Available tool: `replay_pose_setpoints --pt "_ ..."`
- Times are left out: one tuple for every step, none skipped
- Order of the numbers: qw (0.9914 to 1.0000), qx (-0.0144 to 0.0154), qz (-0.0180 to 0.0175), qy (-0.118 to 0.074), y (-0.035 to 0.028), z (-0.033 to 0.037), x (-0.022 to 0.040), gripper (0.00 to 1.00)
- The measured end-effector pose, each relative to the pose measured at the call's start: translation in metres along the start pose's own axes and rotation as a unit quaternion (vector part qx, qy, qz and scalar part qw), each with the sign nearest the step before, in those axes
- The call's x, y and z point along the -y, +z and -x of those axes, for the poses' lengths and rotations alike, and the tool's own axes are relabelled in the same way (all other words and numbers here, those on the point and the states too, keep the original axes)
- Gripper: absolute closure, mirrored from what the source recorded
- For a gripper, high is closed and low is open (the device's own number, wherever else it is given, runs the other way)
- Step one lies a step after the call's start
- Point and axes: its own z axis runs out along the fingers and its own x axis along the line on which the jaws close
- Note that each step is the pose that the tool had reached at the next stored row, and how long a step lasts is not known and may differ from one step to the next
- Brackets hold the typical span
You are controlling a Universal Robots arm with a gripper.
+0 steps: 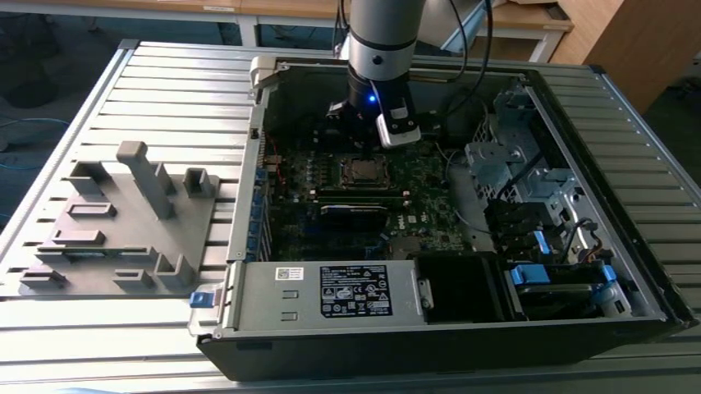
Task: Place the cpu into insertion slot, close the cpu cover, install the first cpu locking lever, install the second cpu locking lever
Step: 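Install the second cpu locking lever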
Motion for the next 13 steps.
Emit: replay_pose_setpoints --pt "1.0 0.0 -0.0002 0.0 -0.0003 0.0 0.0 0.89" --pt "1.0 -0.0001 -0.0003 0.0 -0.0009 0.0 0.0 0.89" --pt "1.0 0.0 -0.0002 0.0 -0.0015 0.0 -0.0001 0.89" --pt "1.0 0.0 -0.0001 0.0 -0.0022 0.0 -0.0002 0.89" --pt "1.0 0.0 -0.0001 0.0 -0.0031 0.0 -0.0003 0.89" --pt "1.0 0.0 -0.0001 0.0 -0.004 0.0 -0.0004 0.89" --pt "1.0 0.0 0.0 0.0 -0.005 0.0001 -0.0005 0.89" --pt "1.0 0.0 0.0 0.0 -0.0061 0.0001 -0.0006 0.89" --pt "1.0 0.0 0.0 0.0 -0.0073 0.0001 -0.0007 0.89" --pt "1.0 0.0 -0.0001 0.0 -0.0087 0.0001 -0.0009 0.89" --pt "1.0 0.0 -0.0001 0.0 -0.0094 0.0001 -0.0009 0.89" --pt "1.0 0.0 0.0001 0.0 -0.0094 0.0001 -0.001 0.89" --pt "1.0 0.0 0.0001 0.0 -0.0094 0.0001 -0.001 0.89"
